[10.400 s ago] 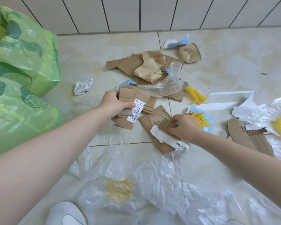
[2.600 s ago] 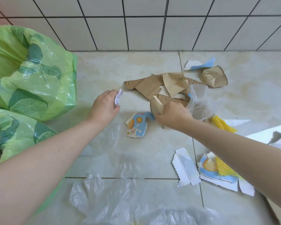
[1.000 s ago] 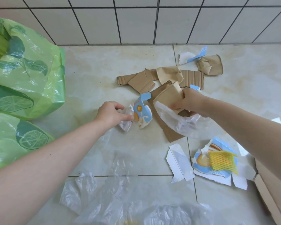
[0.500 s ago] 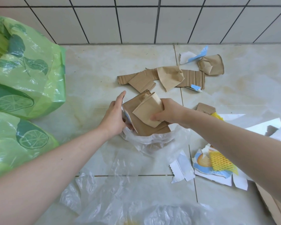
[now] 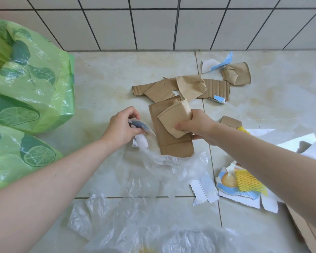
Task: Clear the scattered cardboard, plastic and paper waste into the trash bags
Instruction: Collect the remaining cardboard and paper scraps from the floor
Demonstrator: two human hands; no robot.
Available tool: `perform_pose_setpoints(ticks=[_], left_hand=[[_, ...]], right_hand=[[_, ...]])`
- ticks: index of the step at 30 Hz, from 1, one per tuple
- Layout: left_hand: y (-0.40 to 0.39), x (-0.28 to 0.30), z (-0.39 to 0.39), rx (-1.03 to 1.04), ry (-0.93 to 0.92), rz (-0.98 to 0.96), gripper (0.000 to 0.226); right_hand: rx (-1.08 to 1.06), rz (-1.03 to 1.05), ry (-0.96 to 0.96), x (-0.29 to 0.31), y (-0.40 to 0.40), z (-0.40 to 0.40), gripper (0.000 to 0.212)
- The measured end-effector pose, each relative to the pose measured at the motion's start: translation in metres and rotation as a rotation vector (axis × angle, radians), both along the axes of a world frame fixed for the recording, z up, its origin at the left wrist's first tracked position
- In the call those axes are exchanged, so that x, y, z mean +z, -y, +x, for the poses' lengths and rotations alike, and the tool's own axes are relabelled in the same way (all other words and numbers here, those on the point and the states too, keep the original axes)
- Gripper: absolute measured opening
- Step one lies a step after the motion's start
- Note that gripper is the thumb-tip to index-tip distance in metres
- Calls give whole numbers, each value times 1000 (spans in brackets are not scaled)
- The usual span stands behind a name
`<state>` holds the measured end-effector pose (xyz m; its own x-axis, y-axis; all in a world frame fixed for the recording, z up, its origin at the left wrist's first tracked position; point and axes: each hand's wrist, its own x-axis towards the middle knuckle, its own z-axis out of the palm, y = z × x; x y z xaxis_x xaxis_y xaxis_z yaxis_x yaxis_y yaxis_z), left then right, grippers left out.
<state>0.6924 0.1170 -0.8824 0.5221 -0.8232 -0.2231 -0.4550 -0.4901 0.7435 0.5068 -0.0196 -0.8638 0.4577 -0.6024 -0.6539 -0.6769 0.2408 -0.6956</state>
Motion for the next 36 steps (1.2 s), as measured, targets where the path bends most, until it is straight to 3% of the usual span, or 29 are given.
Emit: perform_pose_setpoints(ticks=[5, 8, 11, 18, 22, 25, 31, 36], left_hand=[[16, 11, 21, 170, -10, -51, 57], [37, 18, 42, 340, -108, -92, 35], [60, 25, 62, 488, -211, -127, 32], [115, 17, 72, 545, -336, -122, 31], [136, 4, 72, 527, -396, -98, 55], [144, -4, 68, 455, -316, -18, 48], [129, -7, 67, 154, 172, 195, 25], [112, -17, 65, 31, 239, 162, 26]], right_hand=[[-73, -42, 51, 7, 15, 0, 34], [-8, -96, 36, 10, 28, 8, 31], [118, -175, -72, 8, 40, 24, 38], [521, -510, -338, -7, 41, 72, 52], [540, -521, -377, -14, 38, 86, 44], [545, -502, -386, -19, 41, 89, 47], [462, -479, -386, -25, 36, 90, 43], [340, -325, -357, -21, 31, 93, 29]])
